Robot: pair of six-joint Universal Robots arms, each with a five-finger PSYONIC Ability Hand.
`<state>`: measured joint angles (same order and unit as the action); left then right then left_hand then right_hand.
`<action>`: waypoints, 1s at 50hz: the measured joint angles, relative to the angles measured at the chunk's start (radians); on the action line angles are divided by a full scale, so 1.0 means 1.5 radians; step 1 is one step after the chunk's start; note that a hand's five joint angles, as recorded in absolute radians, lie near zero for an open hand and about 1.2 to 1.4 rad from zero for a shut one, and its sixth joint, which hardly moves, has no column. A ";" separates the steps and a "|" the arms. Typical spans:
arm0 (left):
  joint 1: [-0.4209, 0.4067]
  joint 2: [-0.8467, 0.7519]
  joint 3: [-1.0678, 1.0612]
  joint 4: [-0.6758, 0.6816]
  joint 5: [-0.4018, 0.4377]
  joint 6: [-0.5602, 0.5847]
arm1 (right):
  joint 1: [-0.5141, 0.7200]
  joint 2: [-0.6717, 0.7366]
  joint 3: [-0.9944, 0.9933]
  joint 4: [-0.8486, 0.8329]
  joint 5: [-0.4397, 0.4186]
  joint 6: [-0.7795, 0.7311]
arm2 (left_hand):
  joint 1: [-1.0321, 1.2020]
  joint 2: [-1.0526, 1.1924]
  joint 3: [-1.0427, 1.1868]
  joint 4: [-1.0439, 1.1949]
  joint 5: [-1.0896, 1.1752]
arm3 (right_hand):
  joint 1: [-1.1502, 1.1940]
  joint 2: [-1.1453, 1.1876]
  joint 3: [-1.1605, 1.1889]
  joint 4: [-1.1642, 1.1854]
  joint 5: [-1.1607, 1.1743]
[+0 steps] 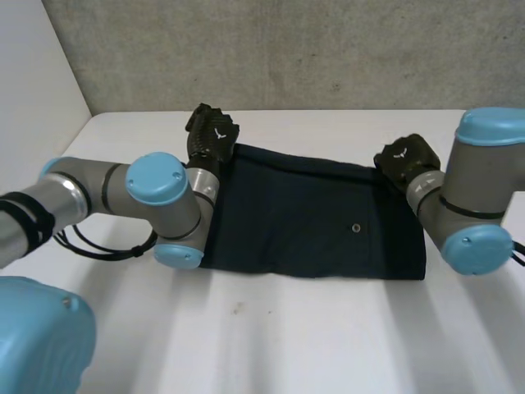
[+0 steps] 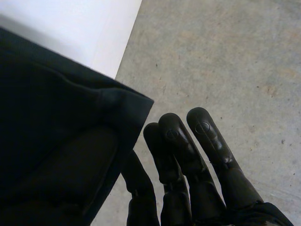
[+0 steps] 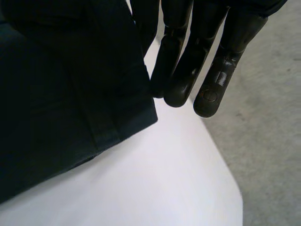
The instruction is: Fold the shorts.
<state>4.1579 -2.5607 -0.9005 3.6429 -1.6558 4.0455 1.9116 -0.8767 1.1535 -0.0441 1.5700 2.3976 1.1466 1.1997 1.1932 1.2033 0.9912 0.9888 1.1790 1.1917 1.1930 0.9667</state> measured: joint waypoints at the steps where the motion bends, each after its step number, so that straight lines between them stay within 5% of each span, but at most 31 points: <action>1: 0.000 -0.009 0.008 0.004 0.003 -0.008 | 0.000 0.015 -0.012 -0.015 0.001 0.002 | 0.000 0.000 0.000 0.000 0.000 | 0.000 0.000 0.000 0.000 0.000; 3: 0.000 -0.018 0.016 0.011 0.006 -0.021 | 0.000 0.035 -0.027 -0.036 0.003 0.003 | 0.000 0.000 0.000 0.000 0.002 | -0.006 -0.006 -0.007 -0.007 -0.005; 6: -0.002 -0.027 0.019 0.032 0.013 -0.047 | -0.001 0.061 -0.044 -0.069 0.012 0.007 | -0.201 -0.193 -0.189 -0.194 -0.176 | -0.201 -0.212 -0.213 -0.213 -0.188; 7: -0.004 -0.028 0.014 0.051 0.017 -0.061 | -0.001 0.069 -0.048 -0.090 0.021 0.011 | -0.428 -0.404 -0.383 -0.393 -0.373 | -0.386 -0.406 -0.403 -0.403 -0.372; 9: -0.008 -0.021 -0.005 0.090 0.018 -0.078 | -0.002 0.066 -0.042 -0.124 0.035 0.025 | -0.428 -0.404 -0.383 -0.393 -0.373 | -0.486 -0.554 -0.552 -0.551 -0.517; 10: -0.009 -0.017 -0.012 0.099 0.018 -0.081 | -0.003 0.062 -0.038 -0.131 0.038 0.030 | -0.635 -0.632 -0.624 -0.633 -0.604 | -0.486 -0.554 -0.552 -0.551 -0.517; 11: -0.012 -0.006 -0.030 0.120 0.017 -0.086 | -0.005 0.046 -0.024 -0.150 0.044 0.046 | -0.638 -0.660 -0.651 -0.664 -0.630 | -0.521 -0.637 -0.651 -0.635 -0.597; 18: -0.018 0.120 -0.175 0.183 0.003 -0.102 | -0.010 -0.109 0.084 -0.180 0.028 0.143 | -0.638 -0.663 -0.652 -0.665 -0.630 | -0.521 -0.637 -0.652 -0.635 -0.597; 27: -0.019 0.354 -0.429 0.128 -0.028 -0.244 | -0.022 -0.249 0.243 -0.020 -0.079 0.194 | -0.638 -0.664 -0.652 -0.665 -0.630 | -0.521 -0.637 -0.652 -0.635 -0.597; 32: -0.020 0.425 -0.511 0.048 -0.034 -0.356 | -0.046 -0.257 0.309 0.044 -0.110 0.197 | -0.638 -0.664 -0.652 -0.665 -0.630 | -0.521 -0.637 -0.652 -0.635 -0.597; 37: -0.020 0.457 -0.566 -0.060 -0.032 -0.478 | -0.073 -0.244 0.385 -0.017 -0.121 0.194 | -0.638 -0.664 -0.652 -0.665 -0.630 | -0.518 -0.631 -0.643 -0.633 -0.594; 45: -0.013 0.443 -0.586 -0.097 -0.033 -0.516 | -0.090 -0.191 0.409 -0.115 -0.116 0.193 | -0.638 -0.664 -0.652 -0.665 -0.630 | -0.446 -0.546 -0.546 -0.548 -0.519; 50: -0.005 0.429 -0.588 -0.094 -0.035 -0.513 | -0.100 -0.143 0.395 -0.134 -0.117 0.193 | -0.638 -0.664 -0.652 -0.665 -0.630 | -0.286 -0.366 -0.374 -0.376 -0.361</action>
<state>4.1511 -1.9175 -1.7818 3.5024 -1.7076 3.2765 1.7615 -1.0908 1.7454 -0.2451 1.3950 2.6876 0.1899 0.2043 0.2153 0.2060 0.0467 0.5603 0.6305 0.6310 0.6293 0.4248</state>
